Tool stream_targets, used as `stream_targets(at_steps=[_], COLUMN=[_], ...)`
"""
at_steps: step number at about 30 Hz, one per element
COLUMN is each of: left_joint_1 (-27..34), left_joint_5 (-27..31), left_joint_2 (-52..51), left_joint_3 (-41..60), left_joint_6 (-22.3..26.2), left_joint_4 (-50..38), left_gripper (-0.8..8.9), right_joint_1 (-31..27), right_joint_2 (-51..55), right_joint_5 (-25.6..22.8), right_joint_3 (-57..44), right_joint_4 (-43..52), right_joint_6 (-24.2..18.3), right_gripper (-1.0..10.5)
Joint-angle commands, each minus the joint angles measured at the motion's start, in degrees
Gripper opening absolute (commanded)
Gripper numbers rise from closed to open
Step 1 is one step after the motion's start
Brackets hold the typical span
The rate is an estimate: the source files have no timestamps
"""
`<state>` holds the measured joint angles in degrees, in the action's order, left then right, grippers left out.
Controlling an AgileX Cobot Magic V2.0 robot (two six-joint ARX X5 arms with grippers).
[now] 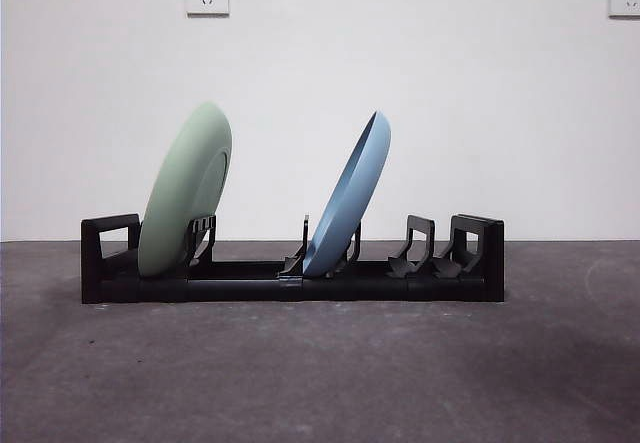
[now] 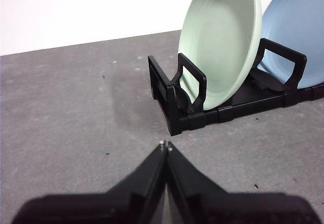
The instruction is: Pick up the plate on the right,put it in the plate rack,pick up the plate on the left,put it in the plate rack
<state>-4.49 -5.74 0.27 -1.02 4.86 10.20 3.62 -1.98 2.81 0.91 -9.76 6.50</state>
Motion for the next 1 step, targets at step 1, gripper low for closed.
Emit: stream_targets(at_steps=[1], left_joint_1=[0.24], left_joint_5=[-0.28], left_joint_2=[-0.17], left_joint_3=[0.83], left_joint_6=[-0.42], left_joint_4=[-0.17], left_gripper=[-0.03], right_joint_1=[-0.11], right_joint_2=[0.0], right_joint_5=[-0.15], right_joint_3=[-0.48], right_joint_4=[-0.66], right_joint_6=[0.52], right_gripper=[0.0])
